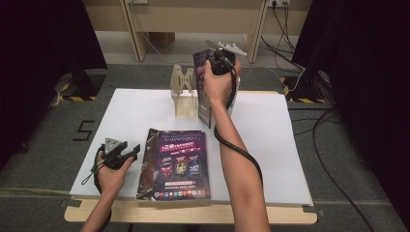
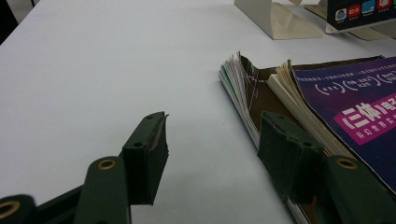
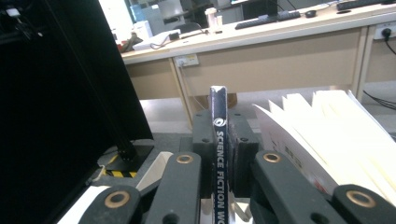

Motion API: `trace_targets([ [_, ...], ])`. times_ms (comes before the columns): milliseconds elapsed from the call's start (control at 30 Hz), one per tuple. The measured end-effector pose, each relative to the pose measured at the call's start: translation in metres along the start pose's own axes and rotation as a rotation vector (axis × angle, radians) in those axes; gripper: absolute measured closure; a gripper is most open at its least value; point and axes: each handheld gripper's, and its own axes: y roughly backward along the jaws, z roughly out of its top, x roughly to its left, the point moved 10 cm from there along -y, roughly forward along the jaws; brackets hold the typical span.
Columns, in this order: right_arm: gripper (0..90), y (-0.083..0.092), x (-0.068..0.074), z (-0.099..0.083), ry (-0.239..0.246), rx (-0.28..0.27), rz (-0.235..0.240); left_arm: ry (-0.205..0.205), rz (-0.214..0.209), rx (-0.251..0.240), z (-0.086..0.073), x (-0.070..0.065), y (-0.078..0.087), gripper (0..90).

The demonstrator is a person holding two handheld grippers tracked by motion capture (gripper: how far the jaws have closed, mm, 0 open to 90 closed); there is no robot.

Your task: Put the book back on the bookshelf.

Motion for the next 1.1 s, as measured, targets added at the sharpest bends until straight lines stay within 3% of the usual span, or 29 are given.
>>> trace_targets([
  [267, 83.2, 0.025, 0.003, -0.008, 0.016, 0.03, 0.012, -0.002, 0.0, 0.0, 0.0, 0.0, 0.0, 41.3],
  [733, 81.9, 0.079, -0.011, -0.035, 0.03, 0.091, 0.021, -0.008, 0.003, 0.003, 0.0, 0.0, 0.0, 41.4],
  [867, 82.3, 0.088, -0.015, -0.044, 0.03, 0.104, 0.023, -0.01, 0.004, 0.003, 0.0, -0.001, 0.0, 41.5],
  [1100, 80.1, 0.095, -0.01, -0.045, 0.039, 0.127, 0.044, -0.008, 0.004, 0.003, 0.0, 0.0, 0.0, 41.5],
])
